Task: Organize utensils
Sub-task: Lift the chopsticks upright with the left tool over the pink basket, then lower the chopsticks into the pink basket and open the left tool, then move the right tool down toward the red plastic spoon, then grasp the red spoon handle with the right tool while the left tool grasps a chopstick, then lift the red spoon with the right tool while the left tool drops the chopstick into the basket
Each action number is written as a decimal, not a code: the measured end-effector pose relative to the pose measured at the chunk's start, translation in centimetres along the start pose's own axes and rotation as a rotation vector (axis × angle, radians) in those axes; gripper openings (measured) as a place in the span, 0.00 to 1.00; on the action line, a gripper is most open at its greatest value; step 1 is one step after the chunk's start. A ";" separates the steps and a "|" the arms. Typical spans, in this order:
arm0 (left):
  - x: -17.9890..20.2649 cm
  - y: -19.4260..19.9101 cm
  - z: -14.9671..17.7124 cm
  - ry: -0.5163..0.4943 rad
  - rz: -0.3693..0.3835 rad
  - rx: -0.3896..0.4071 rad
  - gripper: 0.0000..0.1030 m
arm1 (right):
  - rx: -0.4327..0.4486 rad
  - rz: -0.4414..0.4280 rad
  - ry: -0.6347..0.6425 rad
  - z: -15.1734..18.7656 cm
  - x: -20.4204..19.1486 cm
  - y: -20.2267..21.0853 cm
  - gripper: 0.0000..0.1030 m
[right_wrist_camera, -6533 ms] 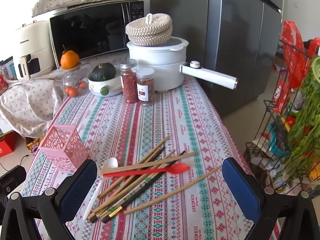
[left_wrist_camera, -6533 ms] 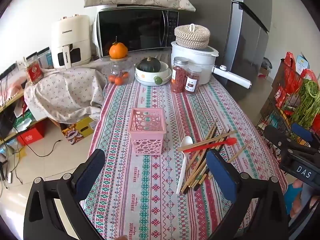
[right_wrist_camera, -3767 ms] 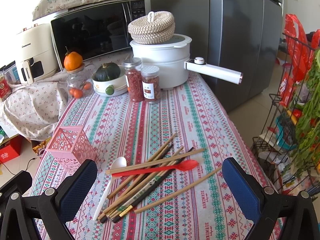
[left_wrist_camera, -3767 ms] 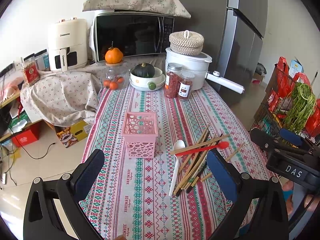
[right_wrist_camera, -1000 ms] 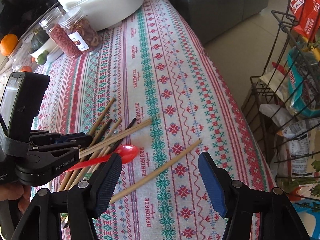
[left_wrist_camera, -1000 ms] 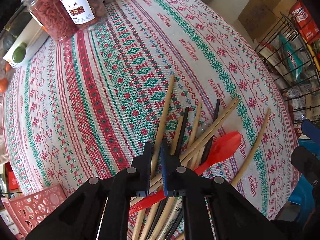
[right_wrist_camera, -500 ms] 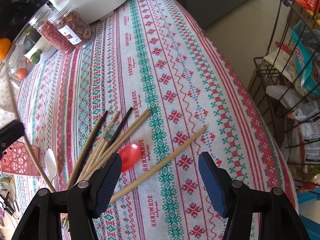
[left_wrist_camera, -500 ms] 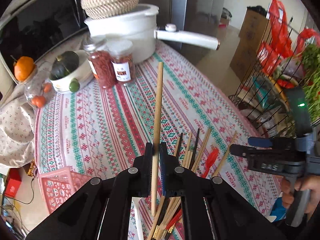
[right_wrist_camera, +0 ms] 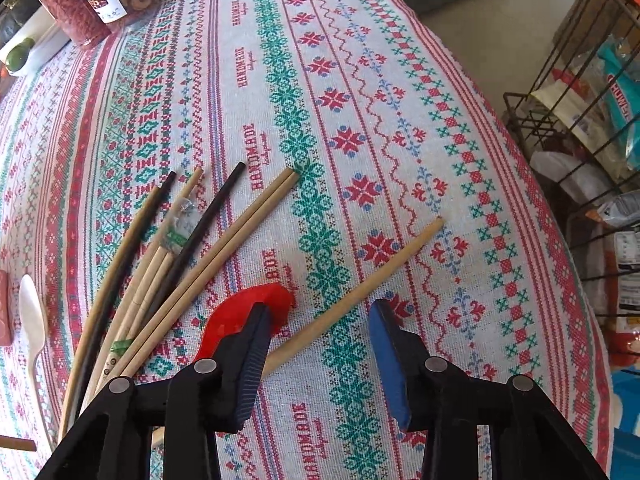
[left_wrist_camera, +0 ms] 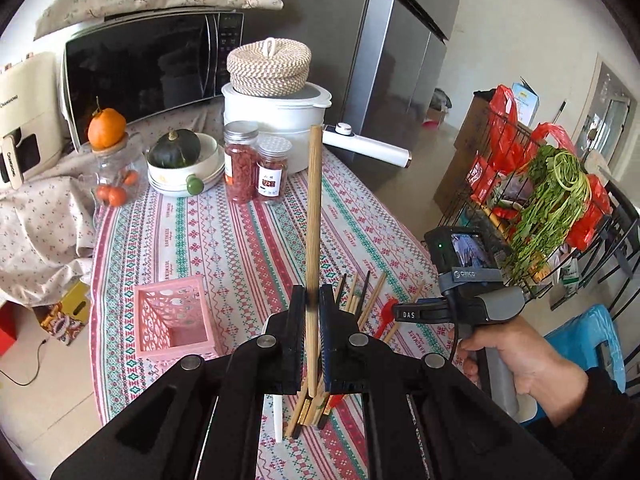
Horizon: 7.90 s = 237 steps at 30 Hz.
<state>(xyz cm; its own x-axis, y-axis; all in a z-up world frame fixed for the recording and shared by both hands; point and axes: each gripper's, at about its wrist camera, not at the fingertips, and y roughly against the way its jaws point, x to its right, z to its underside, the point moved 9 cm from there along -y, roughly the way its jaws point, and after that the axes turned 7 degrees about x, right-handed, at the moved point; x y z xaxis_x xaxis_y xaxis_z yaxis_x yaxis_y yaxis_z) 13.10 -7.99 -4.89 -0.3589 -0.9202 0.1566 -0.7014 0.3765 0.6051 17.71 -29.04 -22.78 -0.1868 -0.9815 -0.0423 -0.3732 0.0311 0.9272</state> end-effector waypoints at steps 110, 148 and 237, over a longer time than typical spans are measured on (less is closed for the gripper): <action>-15.6 2.6 5.3 0.167 -0.230 -0.049 0.77 | 0.765 -0.472 0.249 -4.6 -23.8 20.4 0.87; -2.2 -3.9 8.1 -0.007 -0.118 -0.218 1.00 | 0.136 -0.060 0.070 0.6 -0.9 6.0 1.00; 1.1 -6.7 4.1 -0.047 -0.017 -0.217 0.06 | 0.015 -0.128 0.047 0.0 0.6 0.6 0.47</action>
<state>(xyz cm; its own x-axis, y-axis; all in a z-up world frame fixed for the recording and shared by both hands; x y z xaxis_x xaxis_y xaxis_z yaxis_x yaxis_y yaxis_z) 14.93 -11.09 -11.96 -0.3801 -0.9182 0.1112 -0.5605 0.3243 0.7620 17.32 -29.63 -22.23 -0.0944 -0.9853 -0.1422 -0.4050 -0.0925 0.9096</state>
